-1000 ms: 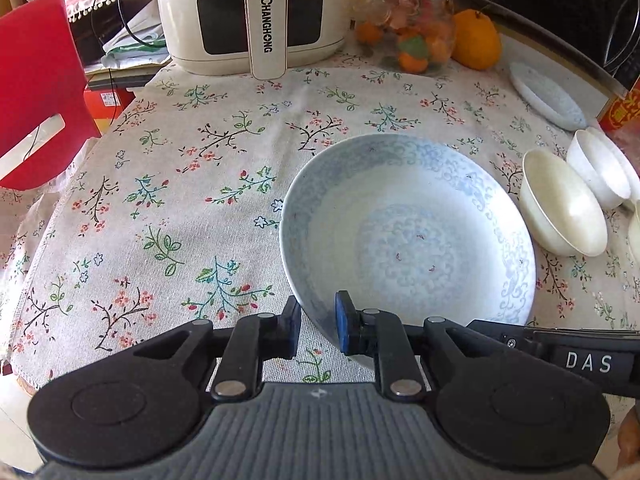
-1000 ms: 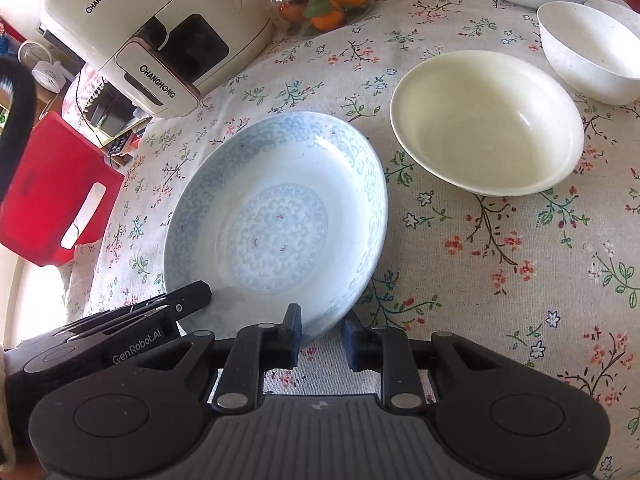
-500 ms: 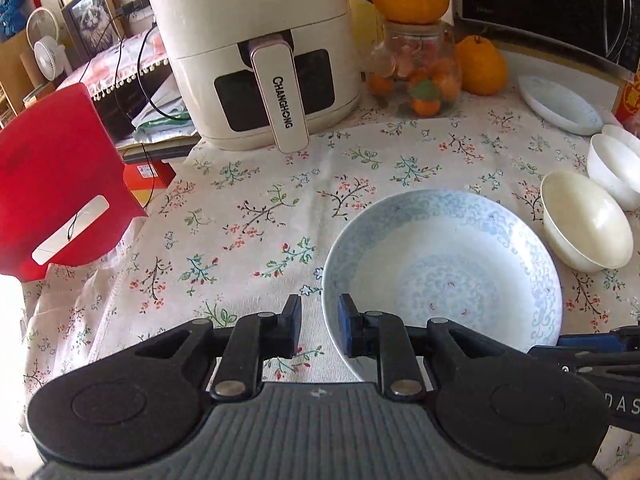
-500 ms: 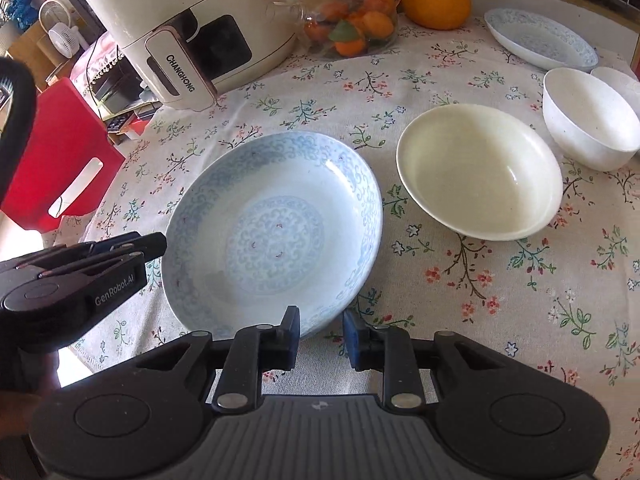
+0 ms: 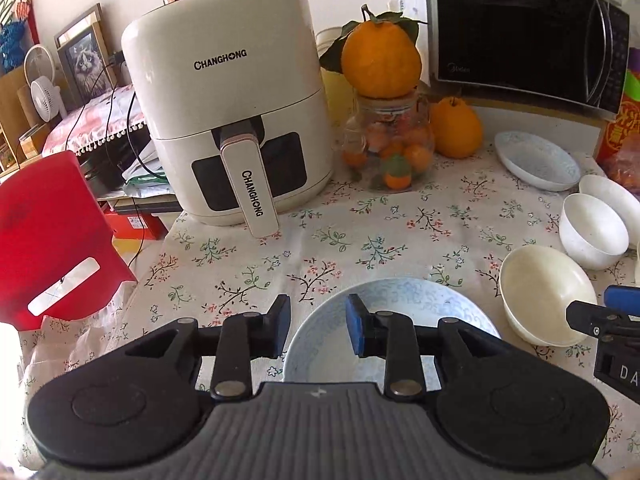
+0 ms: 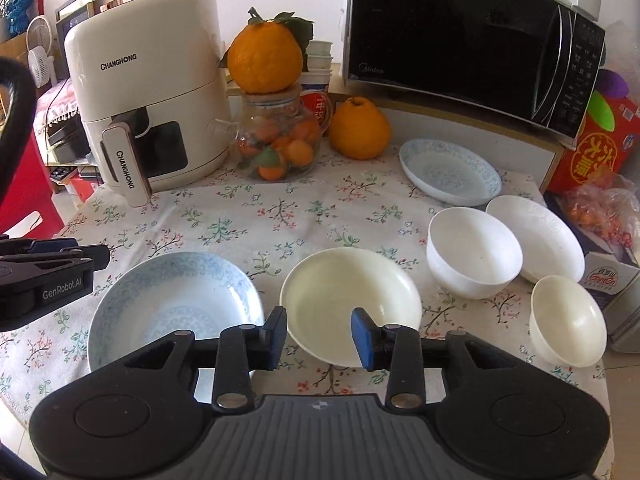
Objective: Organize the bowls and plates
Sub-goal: 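Lower the plate onto the tablecloth and open both grippers, then move both grippers to the small blue-patterned plate by the microwave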
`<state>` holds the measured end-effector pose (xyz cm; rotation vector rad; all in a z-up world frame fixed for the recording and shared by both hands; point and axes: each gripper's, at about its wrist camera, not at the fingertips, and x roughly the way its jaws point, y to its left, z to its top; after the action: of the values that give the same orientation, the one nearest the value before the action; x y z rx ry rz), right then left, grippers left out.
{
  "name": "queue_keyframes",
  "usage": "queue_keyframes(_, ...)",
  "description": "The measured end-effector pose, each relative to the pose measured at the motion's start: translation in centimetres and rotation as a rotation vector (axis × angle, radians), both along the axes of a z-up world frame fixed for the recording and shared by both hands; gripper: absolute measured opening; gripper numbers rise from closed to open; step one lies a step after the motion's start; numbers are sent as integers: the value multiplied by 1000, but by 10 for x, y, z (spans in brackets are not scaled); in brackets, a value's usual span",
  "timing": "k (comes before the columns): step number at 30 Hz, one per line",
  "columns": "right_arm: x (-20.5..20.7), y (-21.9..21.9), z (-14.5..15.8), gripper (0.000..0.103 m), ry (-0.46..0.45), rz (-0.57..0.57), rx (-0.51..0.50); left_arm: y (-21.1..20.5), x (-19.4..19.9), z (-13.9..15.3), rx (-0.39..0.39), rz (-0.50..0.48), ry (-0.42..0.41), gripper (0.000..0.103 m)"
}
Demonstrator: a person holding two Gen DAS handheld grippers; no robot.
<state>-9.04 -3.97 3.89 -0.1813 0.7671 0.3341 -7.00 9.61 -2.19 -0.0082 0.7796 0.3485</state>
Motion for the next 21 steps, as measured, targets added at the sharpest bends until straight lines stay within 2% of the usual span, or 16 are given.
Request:
queue_keyframes(4, 7, -10, 7, 36, -42, -47, -29, -10, 14, 6, -34, -17, 18, 39)
queue_keyframes(7, 14, -18, 9, 40, -57, -93, -44, -22, 26, 9, -58, -45, 33, 52)
queue_keyframes(9, 18, -26, 13, 46, -71, -128, -48, -31, 33, 13, -67, -63, 28, 58)
queue_keyframes(11, 25, -35, 16, 52, -85, -173, -56, -42, 41, 14, -79, -88, 29, 69)
queue_keyframes(18, 44, -62, 22, 68, -157, -304, -108, -64, 73, 16, -151, -124, 44, 84)
queue_keyframes(21, 52, -65, 22, 68, -198, -345, -157, -70, 87, 17, -196, -133, 29, 86)
